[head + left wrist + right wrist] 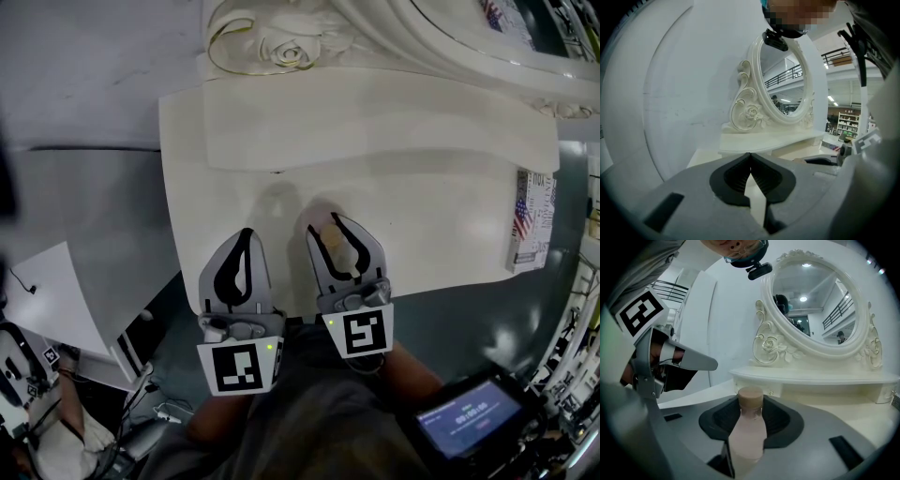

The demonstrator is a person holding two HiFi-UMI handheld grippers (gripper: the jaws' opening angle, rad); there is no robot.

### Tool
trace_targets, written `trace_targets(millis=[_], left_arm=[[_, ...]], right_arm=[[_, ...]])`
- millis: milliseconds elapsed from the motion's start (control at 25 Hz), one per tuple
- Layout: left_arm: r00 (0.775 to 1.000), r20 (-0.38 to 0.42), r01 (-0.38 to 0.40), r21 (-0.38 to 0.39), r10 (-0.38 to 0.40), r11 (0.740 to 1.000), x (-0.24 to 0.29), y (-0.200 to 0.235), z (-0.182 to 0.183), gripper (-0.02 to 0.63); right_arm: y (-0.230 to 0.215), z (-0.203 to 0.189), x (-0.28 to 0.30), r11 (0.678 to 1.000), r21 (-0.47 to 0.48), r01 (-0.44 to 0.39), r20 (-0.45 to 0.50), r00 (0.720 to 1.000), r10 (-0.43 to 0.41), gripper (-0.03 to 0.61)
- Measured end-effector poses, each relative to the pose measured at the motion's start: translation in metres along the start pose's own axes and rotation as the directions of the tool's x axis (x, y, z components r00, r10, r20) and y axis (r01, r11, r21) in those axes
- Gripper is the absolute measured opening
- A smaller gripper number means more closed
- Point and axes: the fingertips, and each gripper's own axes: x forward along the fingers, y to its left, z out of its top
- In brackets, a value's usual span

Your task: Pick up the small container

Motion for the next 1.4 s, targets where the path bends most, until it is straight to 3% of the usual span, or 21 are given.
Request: trace_targets(millis=[240, 600, 960, 1400], left_arm=[[1.0, 0.014, 0.0, 0.018, 0.0, 1.0, -0.002, -0.004, 0.009, 0.014], [0.996, 0.09, -0.031, 0.035, 0.028, 0.999, -0.013, -0.001, 0.042, 0.014], [0.975, 0.221, -0.047, 0.072, 0.03, 0.996, -0.034, -0.006, 0.081, 0.014], [0.955, 0.295, -0.039, 0.096, 0.009, 0.995, -0.064, -0.018, 0.121, 0.014]], right_arm=[[-0.001, 0.001, 0.0, 1.0, 0.023, -0.009, -0.01, 1.0, 0.009, 0.14], [-0.007, 0.033, -0.006, 1.0, 0.007, -0.003, 0.037, 0.999, 0.002, 0.14], [-0.012, 0.084, -0.023, 0.999, -0.035, 0.01, 0.115, 0.993, -0.006, 0.14], [-0.012, 0.158, -0.051, 0.997, -0.067, 0.023, 0.215, 0.977, -0.008, 0.14]])
